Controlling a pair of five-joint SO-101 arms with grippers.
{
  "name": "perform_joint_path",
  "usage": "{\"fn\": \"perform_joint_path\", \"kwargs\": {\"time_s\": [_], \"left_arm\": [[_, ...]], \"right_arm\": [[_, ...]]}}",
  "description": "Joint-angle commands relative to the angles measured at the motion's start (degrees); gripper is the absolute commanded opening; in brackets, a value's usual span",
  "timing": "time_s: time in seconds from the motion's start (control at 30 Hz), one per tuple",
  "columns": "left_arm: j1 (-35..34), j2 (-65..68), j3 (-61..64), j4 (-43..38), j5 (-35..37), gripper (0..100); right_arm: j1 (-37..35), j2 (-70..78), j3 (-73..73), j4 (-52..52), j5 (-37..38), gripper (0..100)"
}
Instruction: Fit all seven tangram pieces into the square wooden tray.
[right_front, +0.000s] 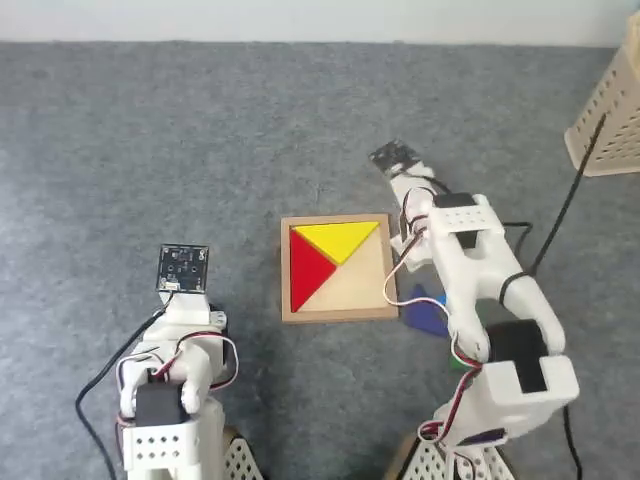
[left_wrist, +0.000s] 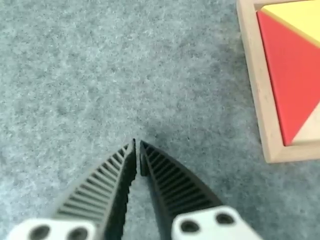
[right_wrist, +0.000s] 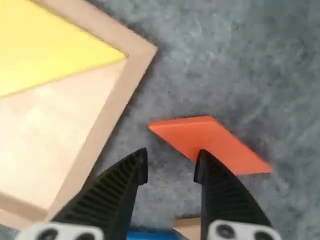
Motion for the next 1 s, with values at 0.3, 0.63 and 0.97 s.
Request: {"fn": "perform_joint_path", "kwargs": {"time_s": [0.3, 0.63, 0.97], "left_arm": [[-0.2, -1.0, -0.7, 0.3, 0.5, 1], [-0.2, -1.0, -0.7, 0.3, 0.5, 1], [-0.2, -1.0, -0.7, 0.3, 0.5, 1]], "right_arm": [[1.4, -8.2, -2.1, 1.5, 10.8, 17.9], [6.7, -1.6, -4.3, -5.0, 10.2, 27.9], [5.7, 8.3, -10.3, -0.6, 10.6, 25.9]]}}
